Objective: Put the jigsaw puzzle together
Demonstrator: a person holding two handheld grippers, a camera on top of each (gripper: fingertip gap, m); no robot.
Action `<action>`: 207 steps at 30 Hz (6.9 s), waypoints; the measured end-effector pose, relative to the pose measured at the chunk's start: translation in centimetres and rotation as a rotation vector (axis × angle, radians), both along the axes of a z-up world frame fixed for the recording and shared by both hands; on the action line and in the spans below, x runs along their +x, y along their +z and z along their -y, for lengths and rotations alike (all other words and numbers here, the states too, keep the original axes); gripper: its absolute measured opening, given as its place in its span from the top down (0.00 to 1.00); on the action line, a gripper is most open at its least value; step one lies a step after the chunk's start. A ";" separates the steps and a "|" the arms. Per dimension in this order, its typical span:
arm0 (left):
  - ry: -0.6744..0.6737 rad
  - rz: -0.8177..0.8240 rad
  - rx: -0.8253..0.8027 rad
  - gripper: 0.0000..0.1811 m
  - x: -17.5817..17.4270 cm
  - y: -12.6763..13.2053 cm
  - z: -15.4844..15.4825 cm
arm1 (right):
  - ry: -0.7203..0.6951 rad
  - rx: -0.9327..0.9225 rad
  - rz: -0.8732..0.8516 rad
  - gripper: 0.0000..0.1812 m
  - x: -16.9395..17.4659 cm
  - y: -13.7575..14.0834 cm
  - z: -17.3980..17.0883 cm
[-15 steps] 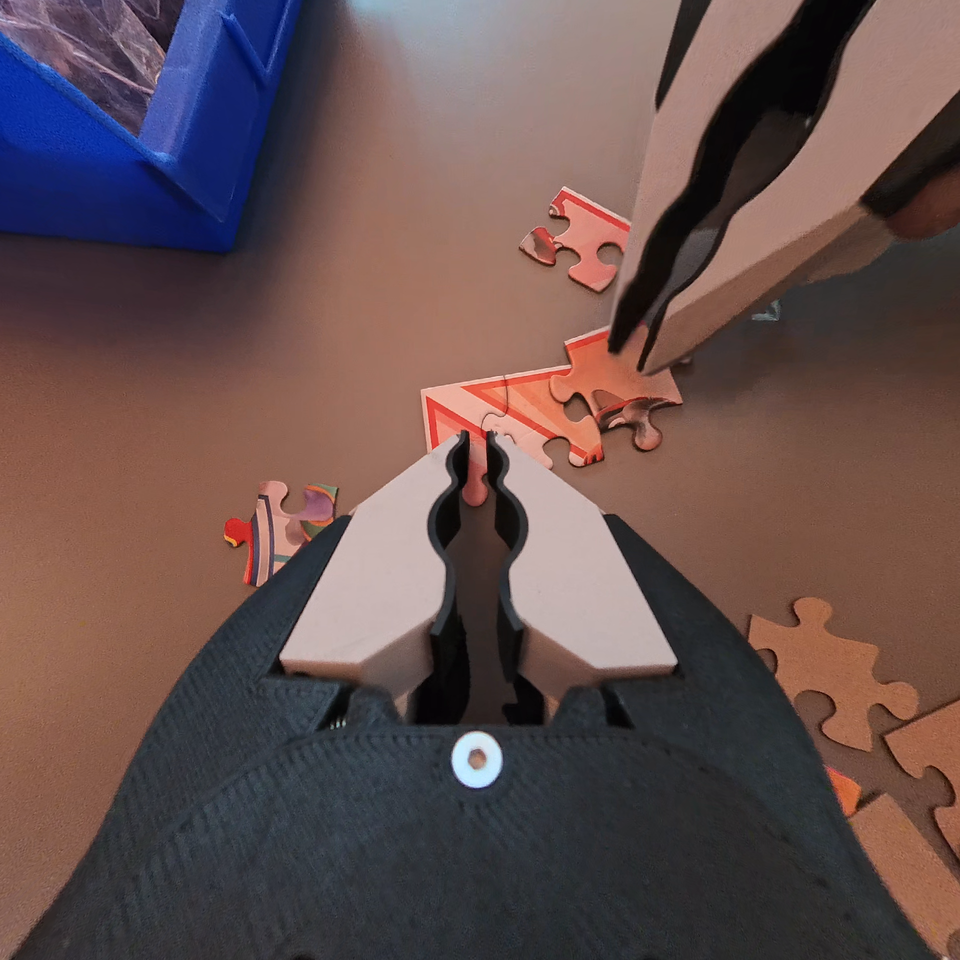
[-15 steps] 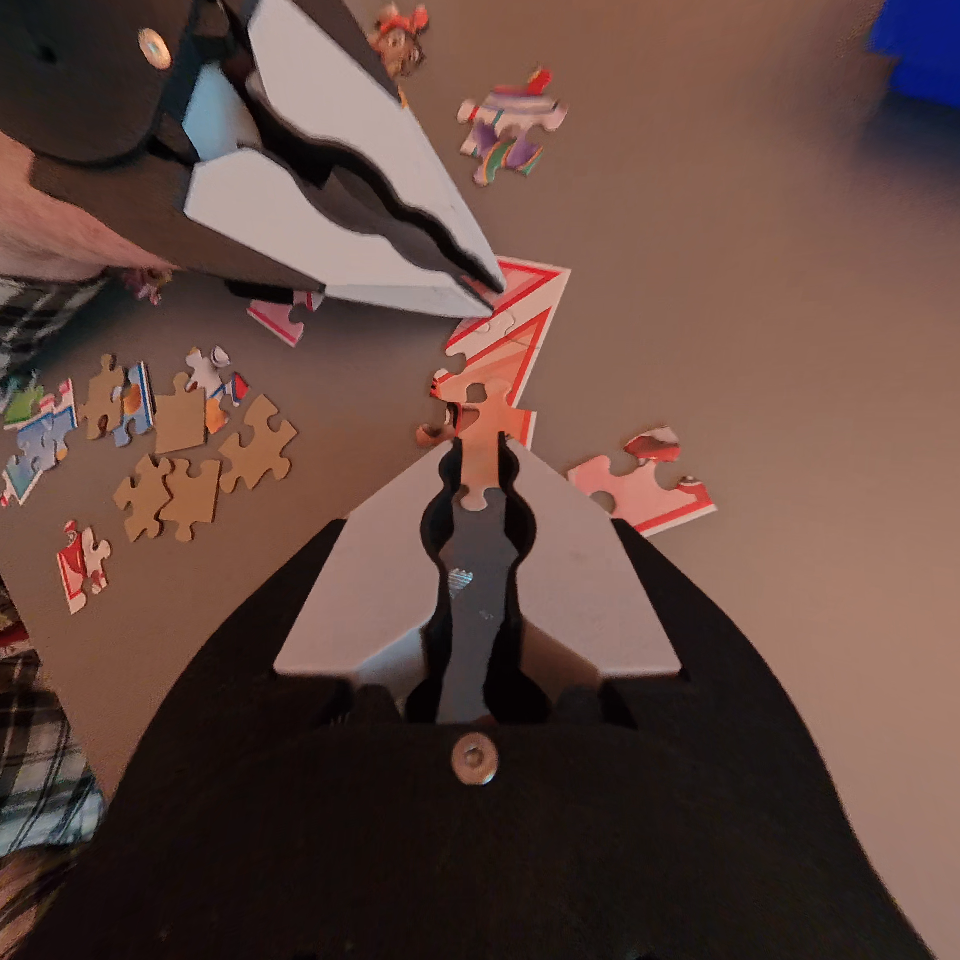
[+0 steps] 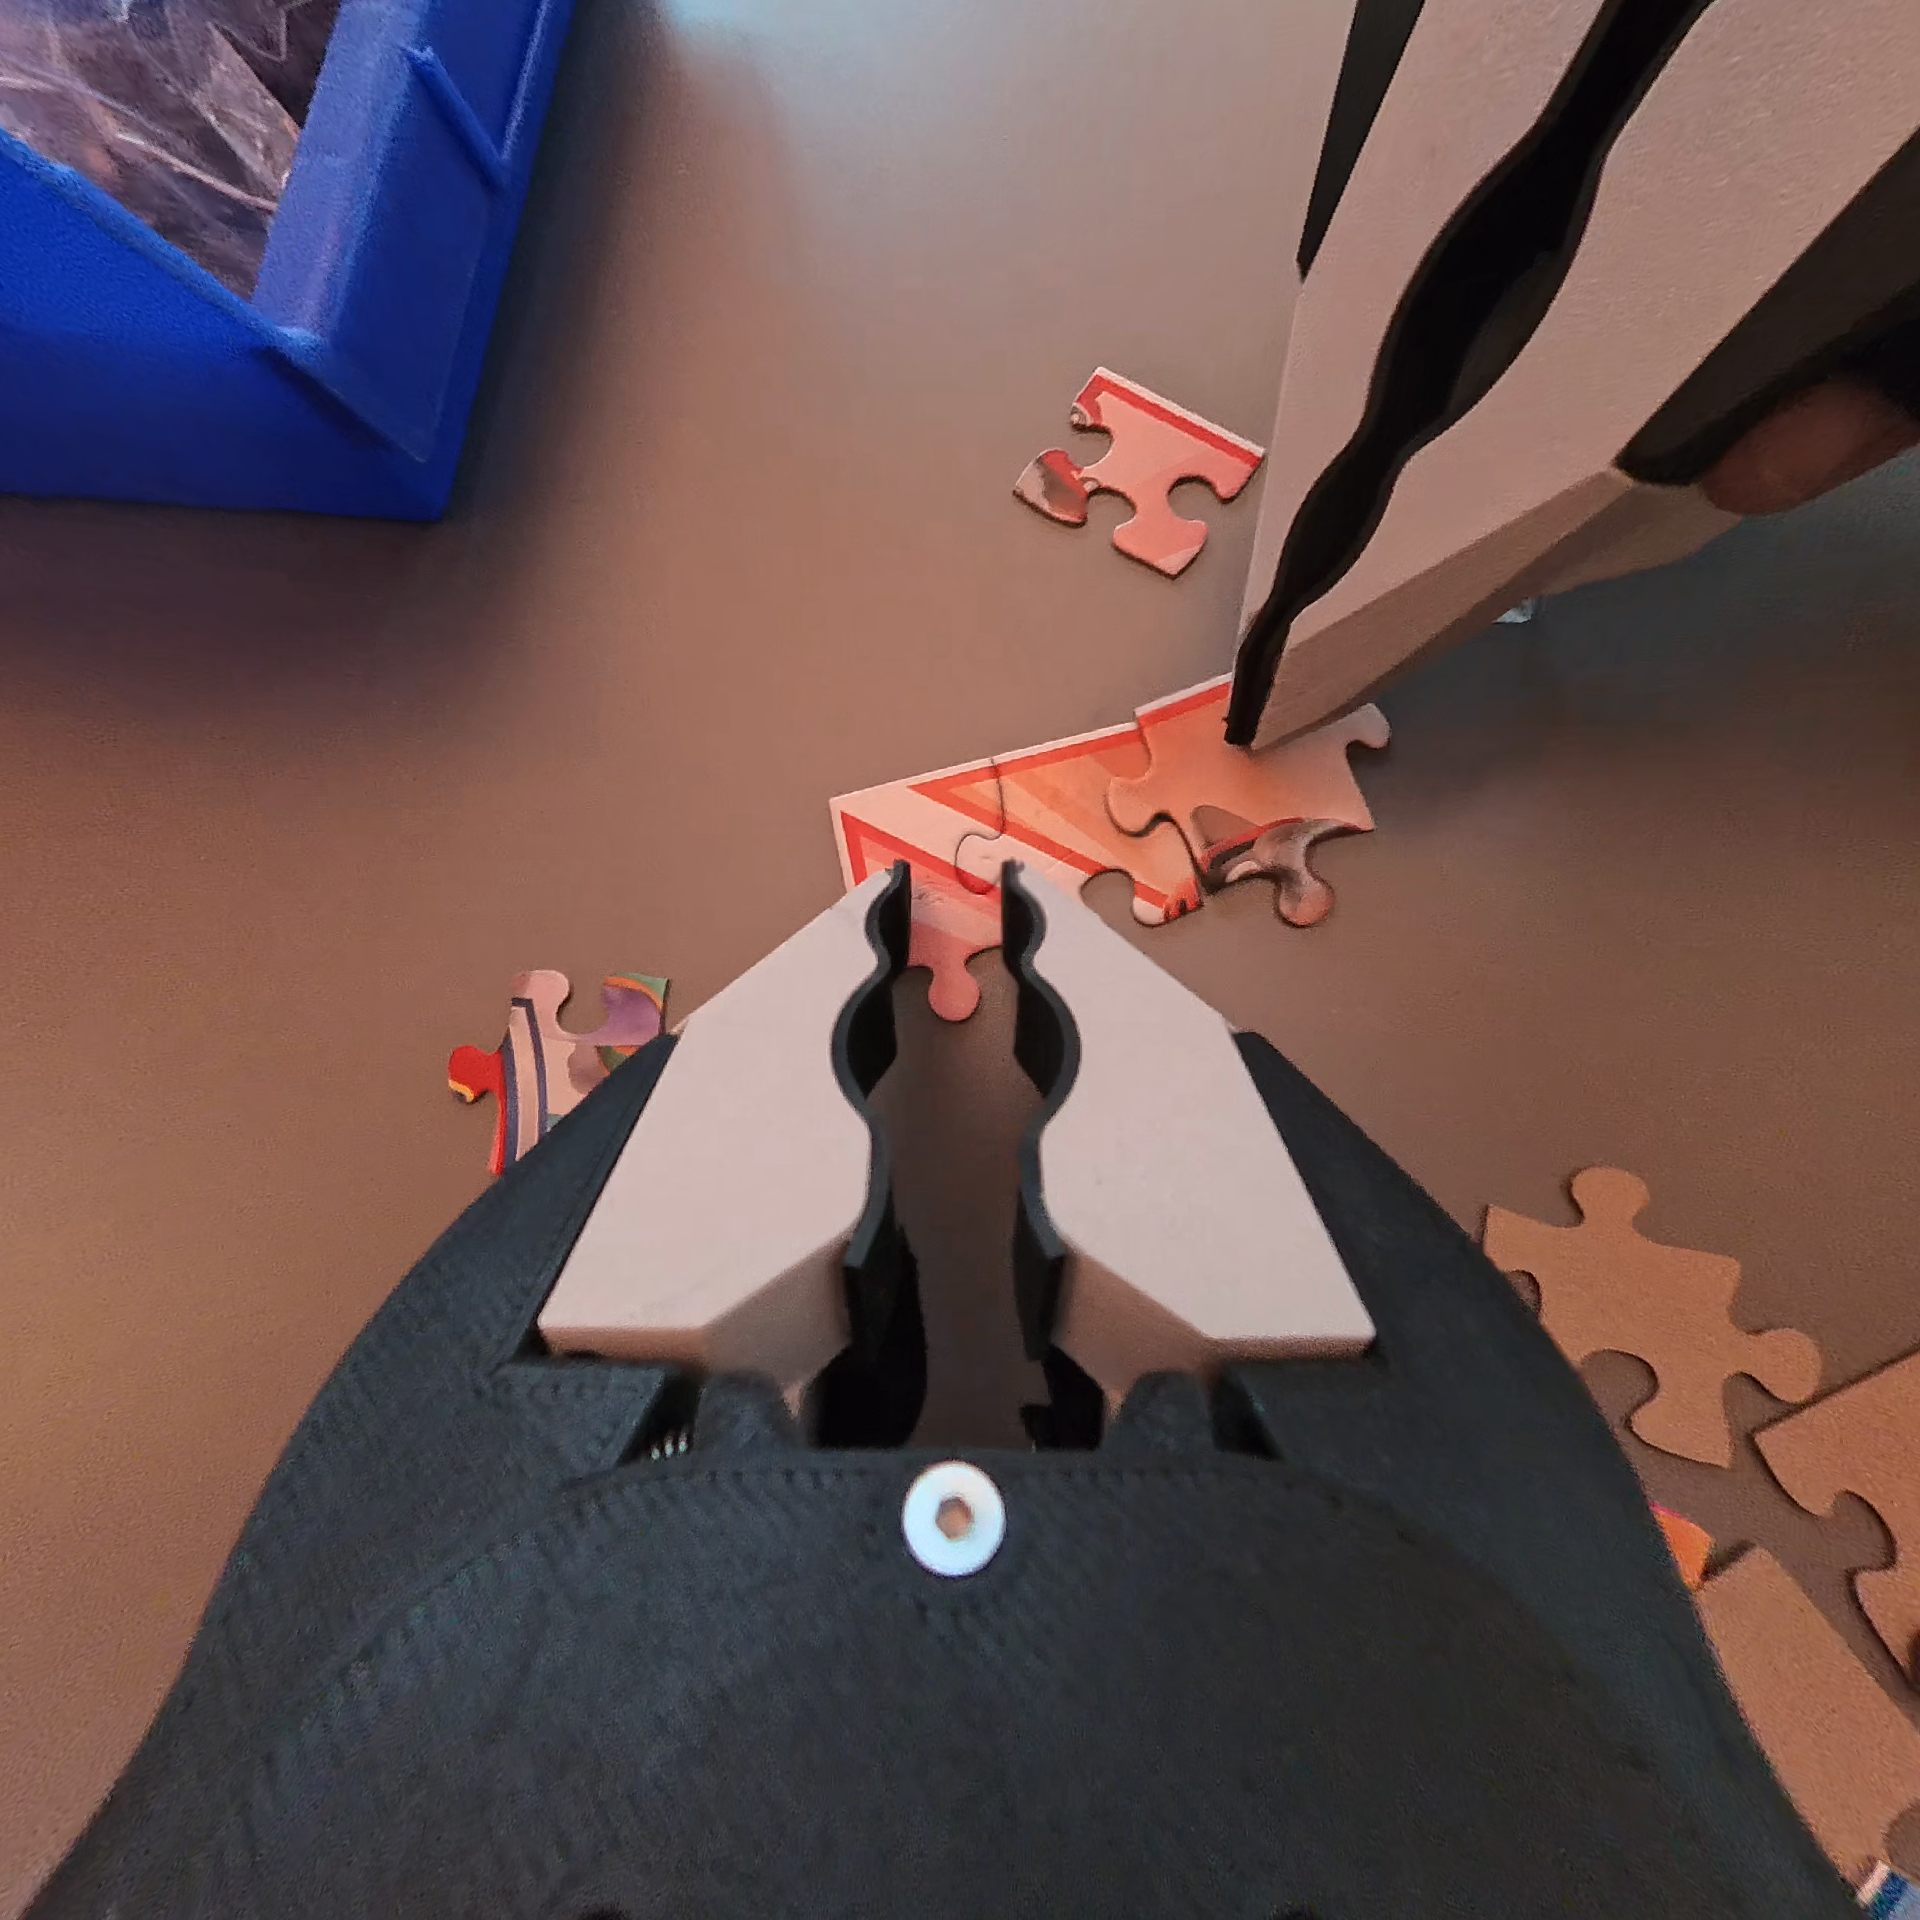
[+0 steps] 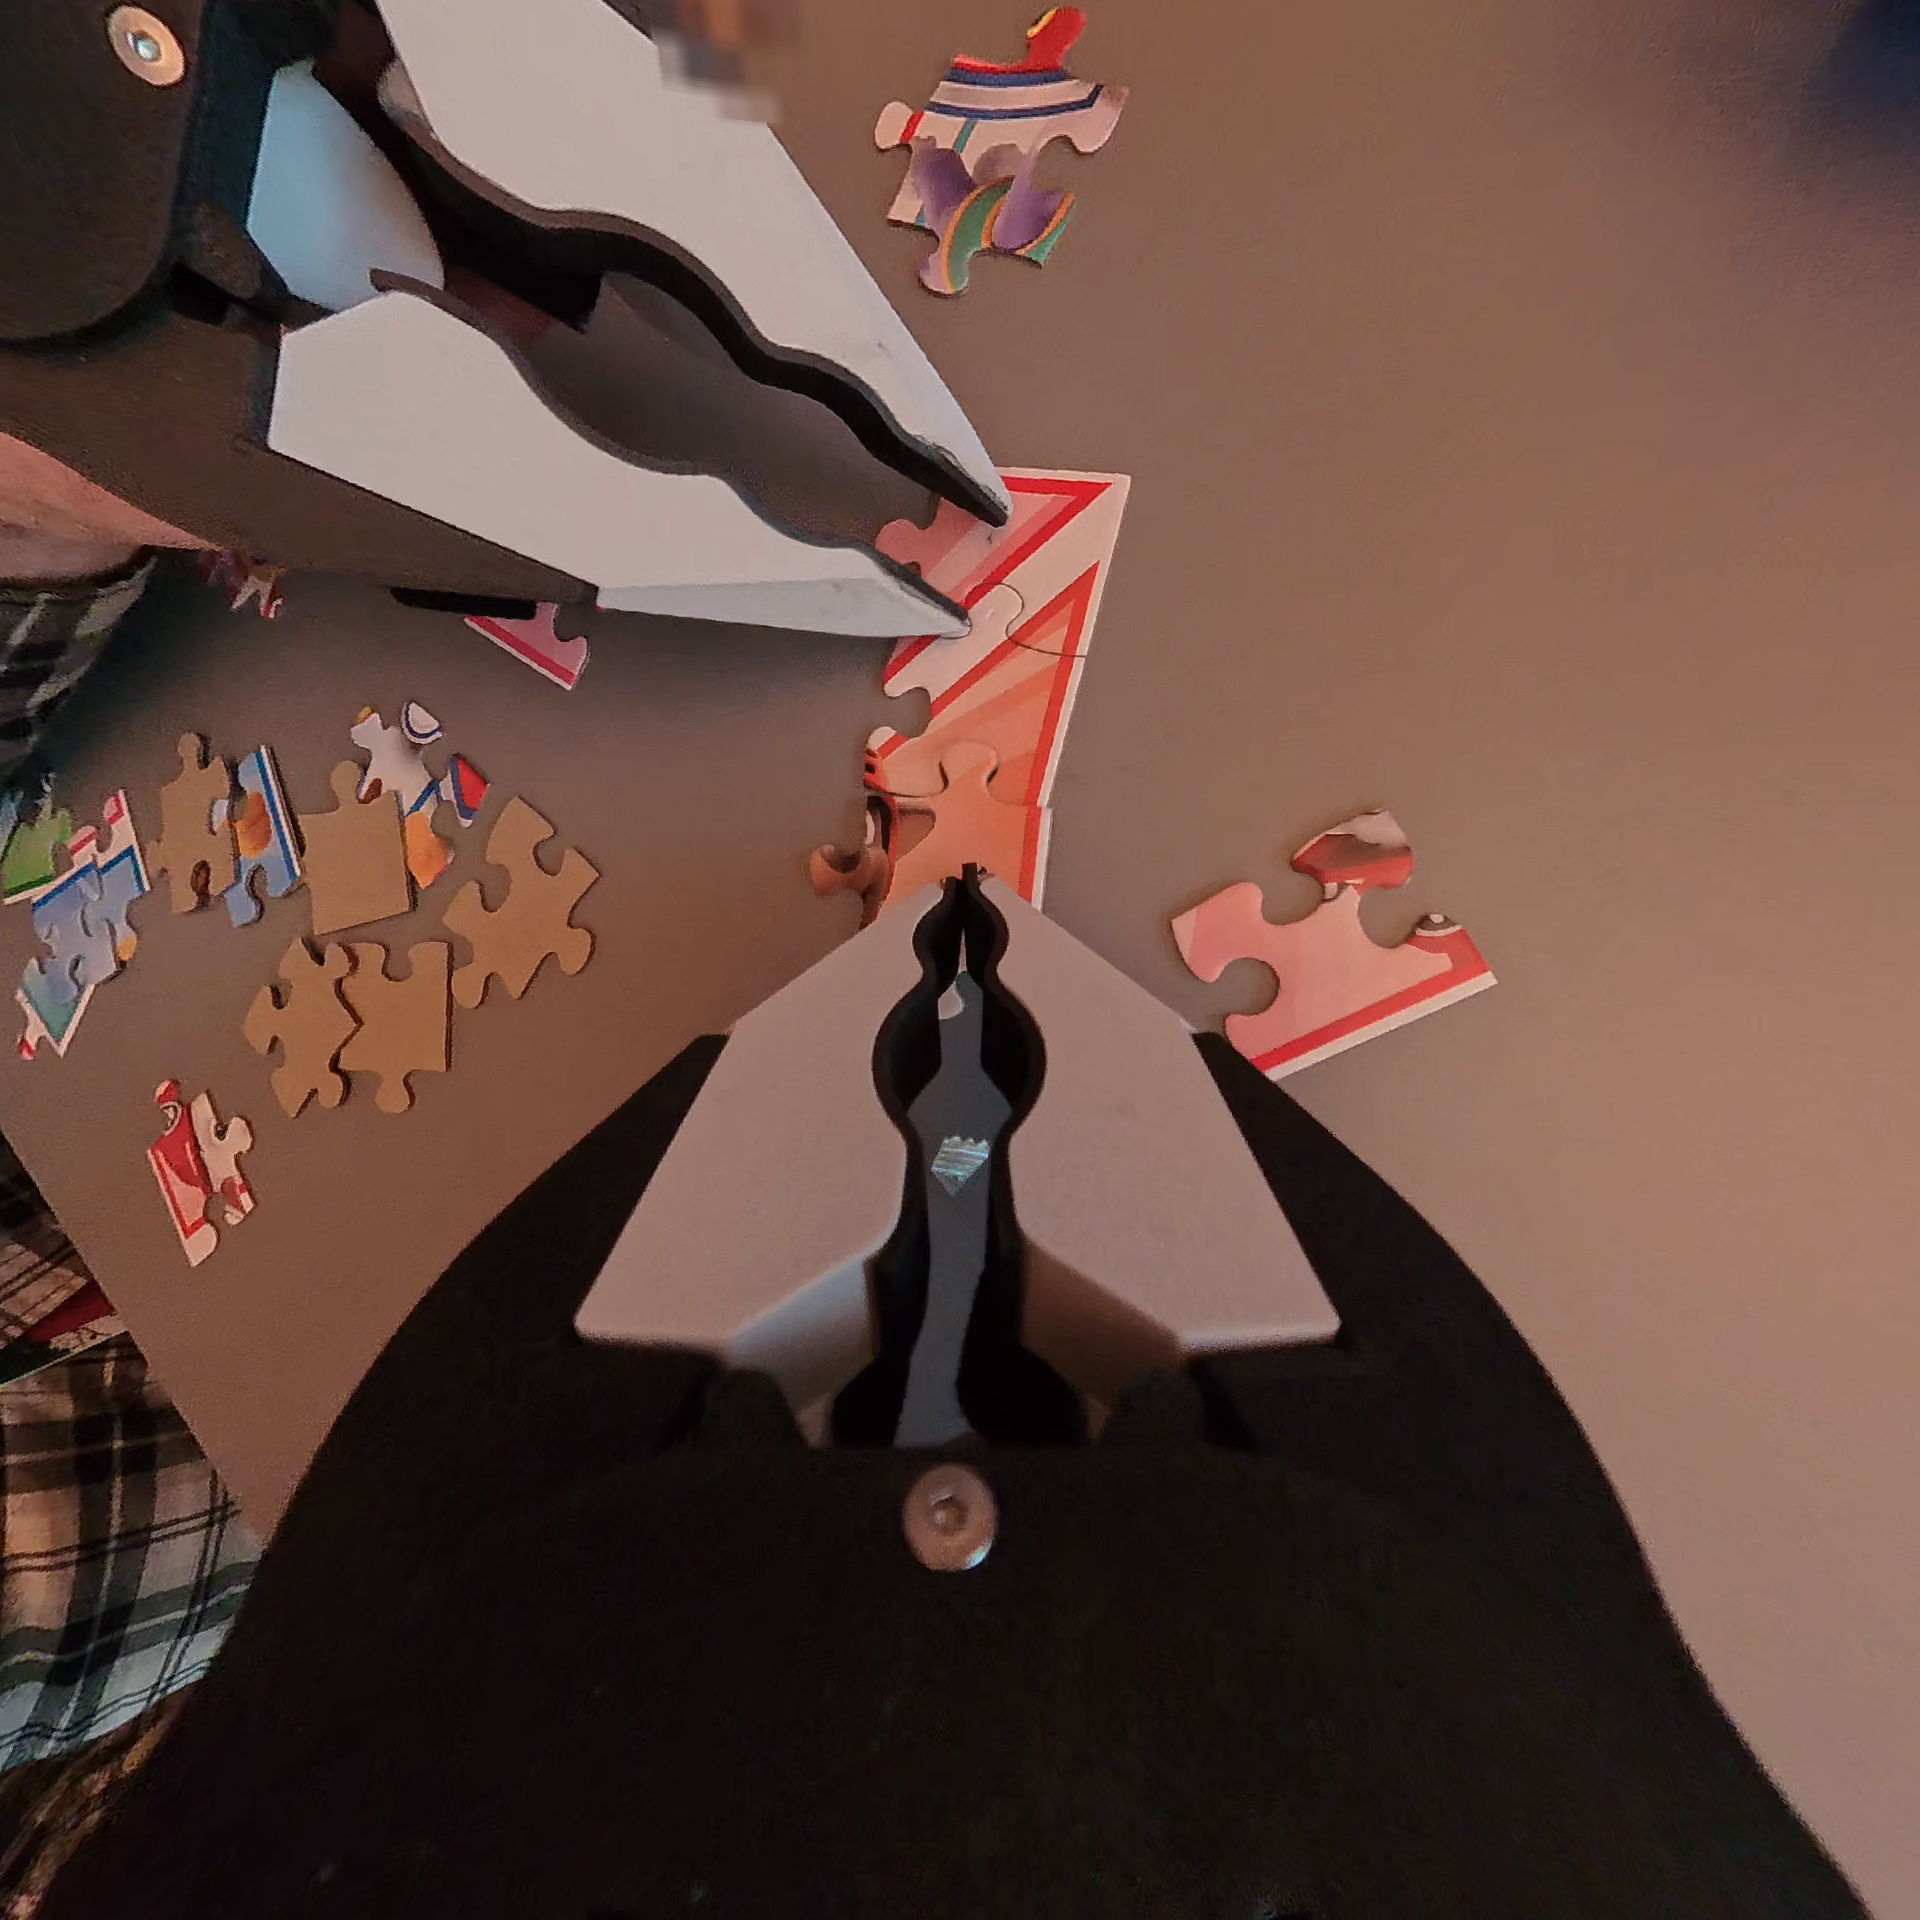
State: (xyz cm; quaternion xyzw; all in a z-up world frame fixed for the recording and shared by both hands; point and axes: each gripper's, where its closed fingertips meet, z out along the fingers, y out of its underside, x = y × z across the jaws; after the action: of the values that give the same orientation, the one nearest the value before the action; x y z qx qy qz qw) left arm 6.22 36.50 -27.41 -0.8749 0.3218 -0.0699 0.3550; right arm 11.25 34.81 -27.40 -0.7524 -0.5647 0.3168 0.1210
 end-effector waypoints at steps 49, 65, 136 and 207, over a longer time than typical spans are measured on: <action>-0.031 0.082 -0.031 0.86 1.8 0.0 -0.1 | -0.073 0.016 -0.007 1.00 -1.6 -0.1 -0.2; -0.005 0.071 -0.034 0.84 1.1 -0.1 -0.3 | -0.183 0.009 -0.148 1.00 -0.6 2.4 -2.6; 0.000 -0.028 -0.192 0.88 -3.6 -0.2 11.3 | -0.118 0.186 -0.313 0.99 -2.8 5.0 -3.6; 0.360 0.033 -0.135 0.80 -14.4 -0.2 5.2 | -0.158 0.216 -0.400 0.99 -2.5 7.0 -4.3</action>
State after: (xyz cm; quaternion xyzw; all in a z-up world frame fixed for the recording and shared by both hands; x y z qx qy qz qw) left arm -8.13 31.32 -27.57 -0.9389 0.1490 -0.0409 0.3076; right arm 8.72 39.15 -20.38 -0.6994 -0.4994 0.3868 0.3344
